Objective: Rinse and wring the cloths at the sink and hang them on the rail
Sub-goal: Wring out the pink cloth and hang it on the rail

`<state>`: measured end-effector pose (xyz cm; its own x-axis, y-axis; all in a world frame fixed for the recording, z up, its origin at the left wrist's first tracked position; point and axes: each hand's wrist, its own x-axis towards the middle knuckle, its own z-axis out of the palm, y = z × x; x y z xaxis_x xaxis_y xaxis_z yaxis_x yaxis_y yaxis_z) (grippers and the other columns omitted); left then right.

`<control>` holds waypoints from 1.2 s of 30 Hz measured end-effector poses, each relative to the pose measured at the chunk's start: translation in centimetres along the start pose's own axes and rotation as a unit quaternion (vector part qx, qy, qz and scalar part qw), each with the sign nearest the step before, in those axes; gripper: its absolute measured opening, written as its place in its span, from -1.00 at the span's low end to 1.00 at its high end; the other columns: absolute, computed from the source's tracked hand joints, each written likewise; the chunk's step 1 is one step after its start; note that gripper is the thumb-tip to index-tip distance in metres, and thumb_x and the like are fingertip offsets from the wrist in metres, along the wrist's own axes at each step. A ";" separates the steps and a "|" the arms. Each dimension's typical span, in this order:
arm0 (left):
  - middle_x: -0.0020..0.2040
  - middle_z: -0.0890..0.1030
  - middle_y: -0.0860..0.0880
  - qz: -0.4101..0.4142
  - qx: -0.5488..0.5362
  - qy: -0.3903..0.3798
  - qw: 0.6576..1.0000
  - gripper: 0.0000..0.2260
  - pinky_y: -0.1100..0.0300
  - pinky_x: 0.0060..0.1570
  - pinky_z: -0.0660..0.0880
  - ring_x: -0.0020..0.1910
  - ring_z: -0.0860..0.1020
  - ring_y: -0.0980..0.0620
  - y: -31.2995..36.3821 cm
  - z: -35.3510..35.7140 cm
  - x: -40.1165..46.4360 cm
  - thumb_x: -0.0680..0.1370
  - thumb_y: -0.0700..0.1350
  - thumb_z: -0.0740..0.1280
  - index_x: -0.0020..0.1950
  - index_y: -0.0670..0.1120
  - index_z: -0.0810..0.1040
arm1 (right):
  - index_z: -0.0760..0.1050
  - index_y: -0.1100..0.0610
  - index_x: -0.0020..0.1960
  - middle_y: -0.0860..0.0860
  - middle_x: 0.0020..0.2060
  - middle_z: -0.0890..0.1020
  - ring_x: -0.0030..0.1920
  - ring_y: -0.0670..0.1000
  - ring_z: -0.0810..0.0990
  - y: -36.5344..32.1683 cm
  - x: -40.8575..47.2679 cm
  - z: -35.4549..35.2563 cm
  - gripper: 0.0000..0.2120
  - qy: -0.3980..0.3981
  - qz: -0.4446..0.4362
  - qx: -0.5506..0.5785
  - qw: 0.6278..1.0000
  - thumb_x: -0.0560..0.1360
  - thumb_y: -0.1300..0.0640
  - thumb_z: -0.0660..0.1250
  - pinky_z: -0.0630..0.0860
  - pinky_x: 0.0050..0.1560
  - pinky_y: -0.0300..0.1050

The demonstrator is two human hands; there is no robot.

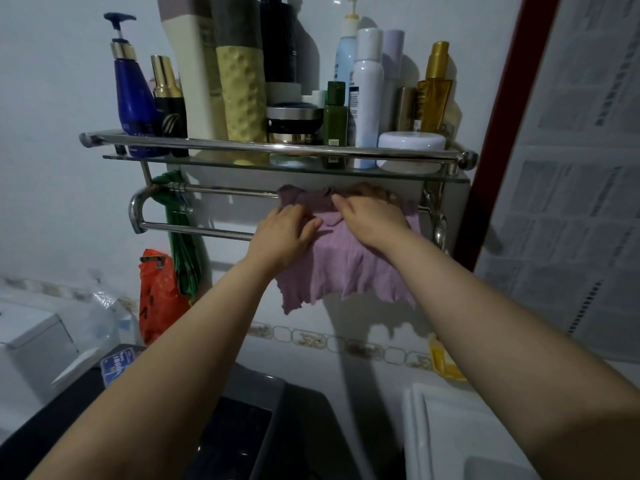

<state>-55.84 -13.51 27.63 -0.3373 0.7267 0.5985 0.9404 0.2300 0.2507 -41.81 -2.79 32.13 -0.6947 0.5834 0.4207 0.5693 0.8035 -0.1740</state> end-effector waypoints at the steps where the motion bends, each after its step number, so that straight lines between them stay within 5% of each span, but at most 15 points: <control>1: 0.08 0.57 -0.08 0.000 0.004 0.001 1.000 -0.70 0.00 0.01 0.45 0.04 0.49 -0.07 0.0 0.1 -0.2 0.61 0.14 0.12 0.13 -0.04 0.45 | 0.39 -0.05 0.33 0.08 0.36 0.38 0.36 0.19 0.32 -0.3 0.3 0.1 -0.59 0.010 0.000 0.002 1.000 0.62 -0.16 -0.04 0.18 0.35 0.15; 5: 0.02 0.59 -0.08 -0.018 -0.010 -0.003 1.000 -0.76 -0.05 -0.05 0.53 -0.04 0.55 -0.10 0.0 -0.2 -0.3 0.60 0.11 0.19 0.11 -0.04 0.43 | 0.40 0.04 0.29 0.13 0.24 0.48 0.23 0.17 0.46 -0.3 1.0 -0.5 -0.70 0.009 0.006 0.053 0.999 0.61 0.02 0.09 0.36 0.16 0.03; 7: 0.02 0.55 -0.06 -0.021 0.017 0.006 1.000 -0.73 0.00 -0.03 0.50 0.01 0.50 -0.08 0.0 -0.5 -0.4 0.58 0.15 0.21 0.05 -0.03 0.49 | 0.41 0.03 0.30 0.13 0.21 0.51 0.18 0.15 0.49 0.1 2.0 -1.2 -0.64 -0.020 0.079 0.126 0.989 0.61 -0.10 0.08 0.36 0.04 -0.03; 10: 0.04 0.49 -0.04 -0.052 0.086 0.020 0.995 -0.61 0.03 0.00 0.40 0.09 0.41 -0.08 -0.3 -0.9 -0.7 0.55 0.27 0.18 -0.03 0.00 0.61 | 0.31 -0.01 0.42 0.11 0.29 0.45 0.22 0.17 0.45 -0.4 3.0 -2.1 -0.35 -0.038 0.173 0.206 0.962 0.48 -0.37 0.06 0.36 0.12 0.05; 14: -0.03 0.52 -0.01 -0.067 0.114 0.033 0.991 -0.60 0.01 0.06 0.37 0.05 0.46 -0.08 -0.5 -1.5 -1.5 0.54 0.29 0.15 0.03 0.02 0.57 | 0.41 0.09 0.25 0.12 0.12 0.52 0.03 0.15 0.51 0.0 0.7 -2.7 -0.51 -0.029 0.152 -0.015 0.988 0.53 -0.25 0.15 0.44 -0.04 0.00; 17: 0.05 0.50 -0.05 -0.046 0.115 0.113 0.986 -0.66 0.03 0.04 0.36 0.06 0.41 -0.08 -1.2 -1.3 -3.7 0.51 0.28 0.24 0.03 0.03 0.53 | 0.45 0.09 0.22 0.12 0.15 0.51 0.15 0.17 0.48 0.8 -4.0 -3.1 -0.57 0.008 0.079 -0.134 0.988 0.50 -0.18 0.27 0.41 0.07 0.03; 22: -0.11 0.54 -0.05 0.017 0.112 0.112 0.987 -0.72 0.11 -0.13 0.24 -0.10 0.41 -0.10 -2.5 -0.4 -5.1 0.55 0.12 0.27 0.13 0.03 0.63 | 0.53 0.04 -0.23 0.02 -0.21 0.61 -0.22 0.04 0.55 1.8 -5.4 -4.0 -0.77 -0.090 0.059 -0.077 0.991 0.53 -0.05 0.27 0.41 -0.24 -0.13; 24: -0.18 0.63 -0.04 0.030 0.067 0.097 0.993 -0.79 0.11 -0.14 0.28 -0.16 0.48 -0.09 -2.3 -1.1 -4.1 0.57 0.02 0.28 0.07 -0.02 0.66 | 0.51 0.06 -0.22 0.03 -0.24 0.61 -0.20 0.09 0.58 1.8 -4.6 -4.1 -0.77 -0.048 0.081 0.016 0.995 0.55 -0.01 0.24 0.51 -0.18 -0.06; 28: -0.12 0.66 -0.03 -0.142 -0.246 0.142 0.948 -0.80 0.12 -0.12 0.56 -0.16 0.62 0.00 -0.3 -4.0 -1.7 0.61 0.00 0.25 0.05 -0.06 0.61 | 0.50 0.16 0.13 0.12 -0.03 0.63 -0.03 0.16 0.57 1.2 -4.0 -3.3 -0.71 0.116 0.062 0.096 0.987 0.62 -0.01 0.14 0.43 -0.11 -0.06; 29: -0.07 0.65 -0.03 -0.144 -0.209 0.118 0.960 -0.77 0.11 -0.10 0.56 -0.12 0.62 -0.01 -0.1 -4.2 -1.0 0.61 0.05 0.22 0.08 -0.03 0.59 | 0.48 0.16 0.18 0.15 0.05 0.62 0.05 0.19 0.57 1.2 -3.9 -3.0 -0.66 0.094 0.043 0.075 0.992 0.62 -0.05 0.12 0.44 -0.08 -0.04; 31: 0.06 0.64 -0.06 -0.127 -0.006 -0.060 0.990 -0.63 0.05 0.04 0.51 0.04 0.60 -0.10 0.1 -3.9 -0.1 0.61 0.21 0.10 0.20 0.04 0.55 | 0.45 0.09 0.25 0.15 0.16 0.57 0.15 0.18 0.53 1.1 -4.0 -2.6 -0.50 0.000 0.012 0.019 1.000 0.58 -0.24 0.03 0.46 0.02 0.01; 33: 0.25 0.56 -0.12 -0.135 0.115 -0.231 0.957 -0.43 -0.05 0.25 0.36 0.25 0.50 -0.15 0.3 -3.8 0.1 0.58 0.32 -0.05 0.31 0.03 0.51 | 0.51 0.02 0.21 0.11 0.16 0.57 0.15 0.15 0.52 1.0 -4.0 -3.3 -0.31 -0.090 0.020 -0.038 0.995 0.49 -0.43 -0.10 0.48 0.08 0.03; 36: 0.12 0.60 -0.19 -0.169 0.015 -0.245 0.955 -0.37 -0.02 0.21 0.40 0.15 0.53 -0.16 -0.2 -4.5 1.0 0.57 0.31 -0.01 0.16 -0.14 0.62 | 0.52 0.11 -0.14 0.06 -0.10 0.59 -0.08 0.10 0.55 1.2 -3.8 -4.6 -0.37 -0.127 0.050 -0.088 0.987 0.50 -0.40 -0.03 0.49 -0.08 -0.03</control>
<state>-56.60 -15.77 31.64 -0.5666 0.8220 0.0573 0.7850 0.5174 0.3408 -36.44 -4.60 34.36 -0.7069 0.6869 0.1687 0.6919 0.7211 -0.0370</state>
